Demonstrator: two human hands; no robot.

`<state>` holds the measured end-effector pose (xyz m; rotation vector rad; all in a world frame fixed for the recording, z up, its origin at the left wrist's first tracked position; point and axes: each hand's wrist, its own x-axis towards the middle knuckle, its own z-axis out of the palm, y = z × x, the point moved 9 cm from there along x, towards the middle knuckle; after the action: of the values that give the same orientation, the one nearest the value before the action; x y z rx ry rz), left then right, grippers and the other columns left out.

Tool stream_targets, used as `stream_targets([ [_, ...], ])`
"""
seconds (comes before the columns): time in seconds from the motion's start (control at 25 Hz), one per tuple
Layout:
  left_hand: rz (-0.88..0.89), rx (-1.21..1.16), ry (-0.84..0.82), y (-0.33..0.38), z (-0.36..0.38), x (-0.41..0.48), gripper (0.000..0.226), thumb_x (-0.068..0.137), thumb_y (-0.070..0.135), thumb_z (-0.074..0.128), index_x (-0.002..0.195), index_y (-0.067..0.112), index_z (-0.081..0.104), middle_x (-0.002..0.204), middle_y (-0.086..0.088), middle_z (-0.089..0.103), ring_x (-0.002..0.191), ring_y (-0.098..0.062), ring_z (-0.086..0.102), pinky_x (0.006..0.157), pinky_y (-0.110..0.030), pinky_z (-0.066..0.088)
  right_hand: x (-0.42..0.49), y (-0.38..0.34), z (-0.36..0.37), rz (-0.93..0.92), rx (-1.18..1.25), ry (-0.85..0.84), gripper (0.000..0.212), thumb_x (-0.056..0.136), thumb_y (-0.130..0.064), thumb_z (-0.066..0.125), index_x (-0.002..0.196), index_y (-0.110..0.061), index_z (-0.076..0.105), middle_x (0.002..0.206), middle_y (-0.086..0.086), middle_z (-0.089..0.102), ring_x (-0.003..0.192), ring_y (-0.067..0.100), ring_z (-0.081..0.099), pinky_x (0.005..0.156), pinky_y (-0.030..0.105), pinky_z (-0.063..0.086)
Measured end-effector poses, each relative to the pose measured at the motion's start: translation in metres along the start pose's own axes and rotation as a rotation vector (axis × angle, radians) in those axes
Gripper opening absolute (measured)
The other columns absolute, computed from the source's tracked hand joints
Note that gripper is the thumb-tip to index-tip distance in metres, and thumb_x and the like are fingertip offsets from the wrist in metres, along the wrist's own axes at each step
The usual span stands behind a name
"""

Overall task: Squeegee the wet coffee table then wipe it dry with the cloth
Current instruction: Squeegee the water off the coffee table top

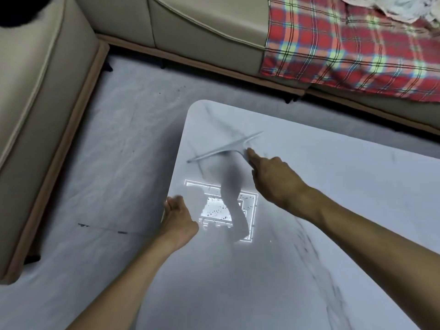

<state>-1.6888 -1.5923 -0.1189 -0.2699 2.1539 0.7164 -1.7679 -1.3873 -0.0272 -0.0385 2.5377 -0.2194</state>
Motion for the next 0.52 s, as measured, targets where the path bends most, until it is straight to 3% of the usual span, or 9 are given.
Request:
stream_targets([
  [0.08,-0.015,-0.015,-0.043,0.000,-0.001,-0.002,0.060,0.082,0.003,0.043,0.137,0.003,0.018,0.137,-0.013,0.018,0.132,-0.029,0.026,0.089,-0.029,0.041,-0.021,0.007,-0.002,-0.005,0.029,-0.020,0.050,0.094,-0.011,0.042,0.142,-0.023,0.031,0.093,0.020,0.063,0.080,0.042,0.057,0.063,0.039,0.046],
  [0.2,-0.016,-0.030,-0.055,-0.001,-0.004,-0.001,0.055,0.081,0.002,0.044,0.132,0.003,0.025,0.127,-0.014,0.027,0.124,-0.033,0.035,0.077,-0.026,0.036,0.005,0.010,-0.032,-0.021,0.112,0.153,0.035,0.095,-0.016,0.043,0.130,-0.020,0.045,0.095,0.021,0.066,0.085,0.044,0.060,0.070,0.040,0.051],
  [0.28,-0.019,0.001,-0.046,-0.003,-0.008,0.000,0.057,0.081,0.005,0.047,0.133,0.003,0.025,0.123,-0.013,0.031,0.119,-0.031,0.039,0.079,-0.026,0.034,0.038,0.002,-0.045,-0.032,0.129,0.199,0.021,0.094,-0.017,0.046,0.114,-0.017,0.051,0.095,0.020,0.065,0.086,0.045,0.057,0.068,0.035,0.045],
  [0.36,-0.024,0.032,-0.031,-0.005,-0.010,0.001,0.053,0.080,0.008,0.048,0.129,0.003,0.029,0.119,-0.013,0.033,0.114,-0.030,0.039,0.078,-0.026,0.032,0.061,-0.003,-0.045,-0.008,0.148,0.191,0.005,0.093,-0.016,0.045,0.097,-0.019,0.046,0.092,0.017,0.060,0.083,0.042,0.052,0.066,0.033,0.037],
  [0.44,-0.013,0.047,-0.034,-0.003,-0.008,-0.001,0.038,0.078,0.006,0.048,0.112,0.002,0.033,0.116,-0.015,0.032,0.111,-0.032,0.040,0.072,-0.026,0.031,0.060,-0.002,-0.038,0.019,0.123,0.179,0.013,0.092,-0.013,0.043,0.102,-0.020,0.047,0.096,0.019,0.060,0.083,0.041,0.052,0.066,0.033,0.038],
  [0.52,-0.004,0.046,-0.057,-0.003,-0.004,-0.002,0.034,0.078,0.004,0.047,0.108,0.003,0.031,0.128,-0.018,0.029,0.123,-0.036,0.037,0.074,-0.030,0.038,0.033,0.002,-0.025,0.016,0.085,0.161,0.037,0.093,-0.011,0.041,0.129,-0.020,0.046,0.102,0.023,0.062,0.090,0.045,0.057,0.071,0.038,0.047],
])
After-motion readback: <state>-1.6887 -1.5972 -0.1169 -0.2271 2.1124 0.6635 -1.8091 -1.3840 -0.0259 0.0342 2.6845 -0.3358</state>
